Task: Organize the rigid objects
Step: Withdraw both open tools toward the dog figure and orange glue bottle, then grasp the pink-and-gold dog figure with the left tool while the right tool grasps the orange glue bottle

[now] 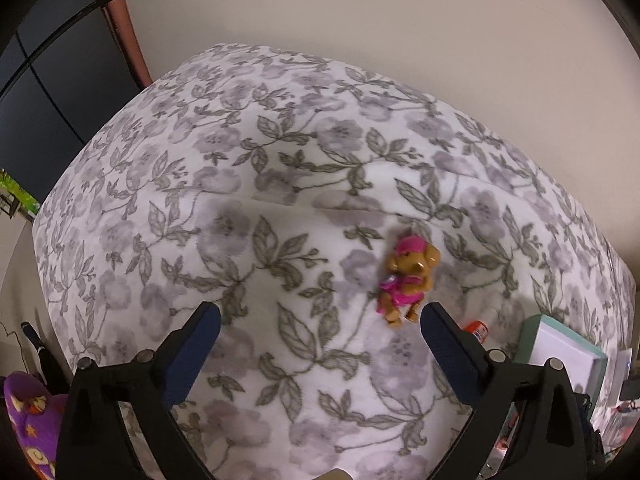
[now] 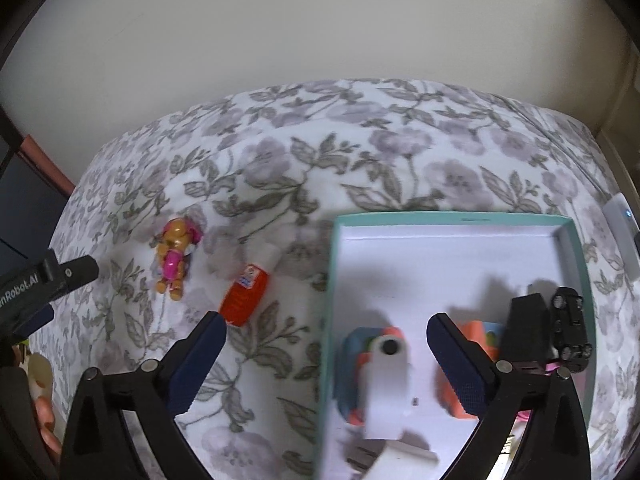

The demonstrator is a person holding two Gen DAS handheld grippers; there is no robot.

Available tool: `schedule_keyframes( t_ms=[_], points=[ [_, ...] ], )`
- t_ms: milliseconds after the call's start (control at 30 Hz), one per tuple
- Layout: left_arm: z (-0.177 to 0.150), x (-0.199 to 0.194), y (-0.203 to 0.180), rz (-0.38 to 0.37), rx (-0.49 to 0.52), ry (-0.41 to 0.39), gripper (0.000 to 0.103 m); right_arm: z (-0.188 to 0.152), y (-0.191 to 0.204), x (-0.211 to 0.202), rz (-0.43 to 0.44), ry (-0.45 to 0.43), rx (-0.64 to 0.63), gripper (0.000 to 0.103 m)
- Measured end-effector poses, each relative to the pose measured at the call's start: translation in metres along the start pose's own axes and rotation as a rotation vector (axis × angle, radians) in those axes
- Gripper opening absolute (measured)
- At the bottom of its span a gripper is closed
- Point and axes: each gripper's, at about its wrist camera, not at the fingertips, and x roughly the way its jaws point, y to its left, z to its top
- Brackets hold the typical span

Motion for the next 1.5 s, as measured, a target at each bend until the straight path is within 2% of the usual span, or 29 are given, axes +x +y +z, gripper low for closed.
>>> schedule_keyframes(
  t_ms=[400,833,967,1067,1133,1200,1300,1367,1500],
  points=[
    [0.012,0.017,0.026,-0.007,-0.048,0.021,0.1,-0.003,0.048,0.012,0.055,-0.029,-0.101,0.102],
    [0.018,0.043,0.005,-0.138,-0.03,0.06,0.1,-0.004,0.057,0.038,0.056,-0.039,-0.117,0.101],
    [0.018,0.053,-0.005,-0.17,-0.009,0.073,0.1,-0.003,0.059,0.041,0.067,-0.053,-0.126,0.096],
    [0.017,0.059,-0.012,-0.175,0.017,0.078,0.1,-0.003,0.061,0.044,0.063,-0.057,-0.134,0.086],
    [0.016,0.062,-0.015,-0.176,0.031,0.08,0.1,-0.003,0.062,0.047,0.056,-0.055,-0.138,0.084],
    [0.015,0.065,-0.018,-0.189,0.038,0.084,0.1,-0.004,0.063,0.049,0.043,-0.058,-0.149,0.076],
    [0.014,0.069,-0.021,-0.201,0.045,0.087,0.1,-0.004,0.063,0.052,0.051,-0.055,-0.15,0.075],
    [0.013,0.071,-0.023,-0.208,0.051,0.087,0.1,-0.005,0.064,0.054,0.049,-0.05,-0.156,0.068],
    [0.011,0.074,-0.028,-0.225,0.065,0.081,0.099,-0.006,0.065,0.059,0.051,-0.04,-0.158,0.065]
  ],
)
